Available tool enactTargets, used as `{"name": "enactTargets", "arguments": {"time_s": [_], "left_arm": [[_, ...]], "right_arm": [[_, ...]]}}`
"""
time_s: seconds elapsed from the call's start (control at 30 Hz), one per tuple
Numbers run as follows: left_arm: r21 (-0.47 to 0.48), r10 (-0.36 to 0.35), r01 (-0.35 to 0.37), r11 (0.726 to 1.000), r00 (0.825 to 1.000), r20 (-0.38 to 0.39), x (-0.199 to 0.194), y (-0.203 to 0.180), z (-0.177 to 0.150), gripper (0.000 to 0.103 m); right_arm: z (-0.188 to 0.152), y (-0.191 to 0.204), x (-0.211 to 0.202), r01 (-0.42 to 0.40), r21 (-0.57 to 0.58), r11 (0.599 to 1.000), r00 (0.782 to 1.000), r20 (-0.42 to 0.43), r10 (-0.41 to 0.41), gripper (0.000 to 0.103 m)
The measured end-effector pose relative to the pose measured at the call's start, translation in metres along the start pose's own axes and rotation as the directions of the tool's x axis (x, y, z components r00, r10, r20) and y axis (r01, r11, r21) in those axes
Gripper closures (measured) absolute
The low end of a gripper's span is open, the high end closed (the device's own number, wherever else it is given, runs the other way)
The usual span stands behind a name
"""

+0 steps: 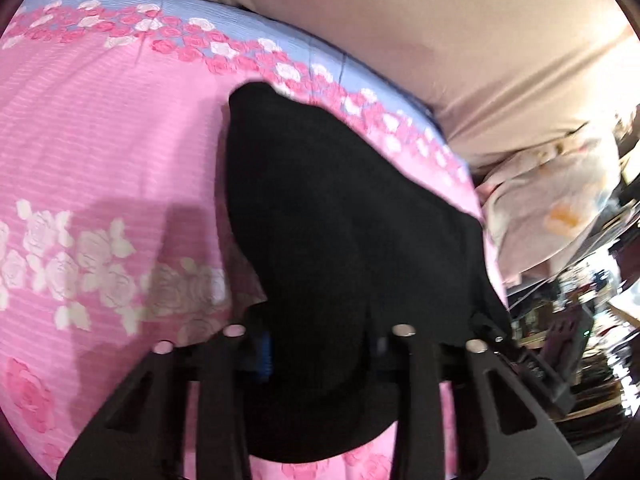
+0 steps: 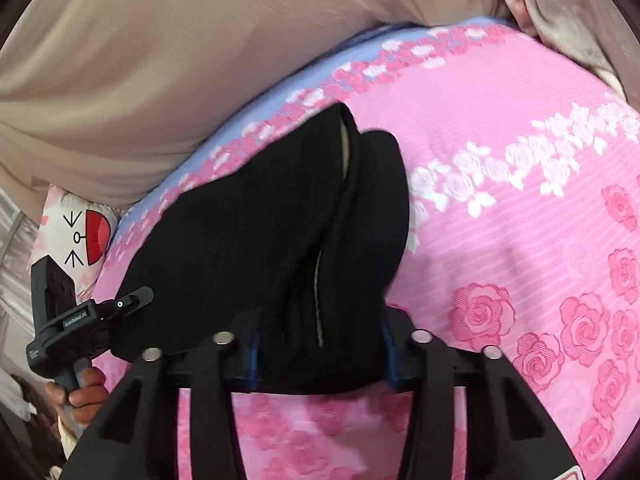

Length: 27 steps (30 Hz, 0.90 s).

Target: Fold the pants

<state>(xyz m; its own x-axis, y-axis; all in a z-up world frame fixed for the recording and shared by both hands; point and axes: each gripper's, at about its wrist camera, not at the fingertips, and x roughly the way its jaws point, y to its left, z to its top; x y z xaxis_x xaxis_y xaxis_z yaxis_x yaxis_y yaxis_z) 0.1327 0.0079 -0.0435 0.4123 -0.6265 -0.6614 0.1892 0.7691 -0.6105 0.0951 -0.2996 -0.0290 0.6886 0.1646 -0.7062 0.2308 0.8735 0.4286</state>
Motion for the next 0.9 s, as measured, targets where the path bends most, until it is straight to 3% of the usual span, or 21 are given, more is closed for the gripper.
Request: {"name": "enactTargets", "arguments": {"time_s": [0.13, 0.27, 0.33, 0.37, 0.4, 0.47, 0.5, 0.53, 0.57, 0.6, 0.63, 0.7, 0.73, 0.77, 0.83, 0.9], "left_arm": [[0.053, 0.014, -0.017, 0.998, 0.999, 0.049, -0.048, -0.001, 0.003, 0.08], [0.07, 0.096, -0.098, 0.993, 0.995, 0.041, -0.101, 0.026, -0.023, 0.079], [0.04, 0.149, -0.15, 0.988, 0.989, 0.014, -0.1, 0.045, -0.04, 0.071], [0.02, 0.169, -0.169, 0.986, 0.986, -0.003, -0.092, 0.053, -0.043, 0.062], [0.001, 0.194, -0.194, 0.981, 0.981, -0.014, -0.086, 0.06, -0.051, 0.05], [-0.035, 0.229, -0.228, 0.973, 0.972, 0.043, -0.095, 0.06, -0.058, 0.046], [-0.031, 0.259, -0.258, 0.966, 0.963, 0.073, -0.104, 0.055, -0.057, 0.047], [-0.015, 0.317, -0.318, 0.948, 0.938, 0.142, -0.118, 0.045, -0.055, 0.046], [0.003, 0.361, -0.371, 0.929, 0.906, 0.221, -0.131, 0.034, -0.053, 0.033], [0.011, 0.389, -0.407, 0.913, 0.88, 0.271, -0.139, 0.026, -0.051, 0.01], [0.017, 0.423, -0.456, 0.89, 0.839, 0.342, -0.149, 0.015, -0.049, 0.005], [0.02, 0.457, -0.51, 0.86, 0.786, 0.417, -0.154, 0.001, -0.046, 0.005], [0.03, 0.461, -0.522, 0.852, 0.778, 0.427, -0.152, -0.005, -0.044, 0.005], [0.043, 0.457, -0.521, 0.852, 0.782, 0.424, -0.149, -0.009, -0.041, 0.005], [0.063, 0.456, -0.52, 0.852, 0.794, 0.401, -0.141, -0.012, -0.041, 0.005], [0.091, 0.474, -0.543, 0.835, 0.792, 0.384, -0.132, -0.016, -0.042, 0.005]], "right_arm": [[-0.001, 0.052, -0.026, -0.065, -0.098, 0.993, 0.997, 0.02, 0.068, 0.066], [-0.04, 0.073, -0.013, -0.13, -0.109, 0.985, 0.989, -0.084, 0.121, 0.064], [-0.061, 0.07, 0.005, -0.069, -0.128, 0.989, 0.992, -0.116, 0.055, 0.052], [-0.068, 0.061, 0.013, -0.007, -0.124, 0.992, 0.993, -0.119, -0.008, 0.04], [-0.069, 0.055, 0.01, -0.023, -0.084, 0.996, 0.993, -0.117, 0.013, 0.039], [-0.061, 0.046, -0.007, -0.038, 0.006, 0.999, 0.994, -0.098, 0.038, 0.038], [-0.053, 0.051, -0.019, -0.018, -0.012, 1.0, 0.998, -0.053, 0.017, 0.038], [-0.043, 0.061, -0.032, 0.02, -0.065, 0.998, 1.0, 0.008, -0.019, 0.038], [-0.033, 0.071, -0.039, 0.051, -0.121, 0.991, 0.998, 0.052, -0.045, 0.035], [-0.025, 0.081, -0.039, 0.071, -0.166, 0.984, 0.996, 0.07, -0.06, 0.034], [-0.019, 0.086, -0.034, 0.078, -0.19, 0.979, 0.995, 0.074, -0.065, 0.032], [-0.005, 0.095, -0.002, 0.085, -0.235, 0.968, 0.996, 0.041, -0.078, 0.027], [-0.003, 0.096, 0.014, 0.093, -0.244, 0.965, 0.996, 0.015, -0.092, 0.027], [0.0, 0.094, 0.038, 0.101, -0.24, 0.966, 0.993, -0.03, -0.111, 0.027], [0.0, 0.093, 0.068, 0.076, -0.201, 0.977, 0.992, -0.079, -0.094, 0.038], [0.003, 0.096, 0.063, 0.02, -0.216, 0.976, 0.997, -0.072, -0.036, 0.094]]}}
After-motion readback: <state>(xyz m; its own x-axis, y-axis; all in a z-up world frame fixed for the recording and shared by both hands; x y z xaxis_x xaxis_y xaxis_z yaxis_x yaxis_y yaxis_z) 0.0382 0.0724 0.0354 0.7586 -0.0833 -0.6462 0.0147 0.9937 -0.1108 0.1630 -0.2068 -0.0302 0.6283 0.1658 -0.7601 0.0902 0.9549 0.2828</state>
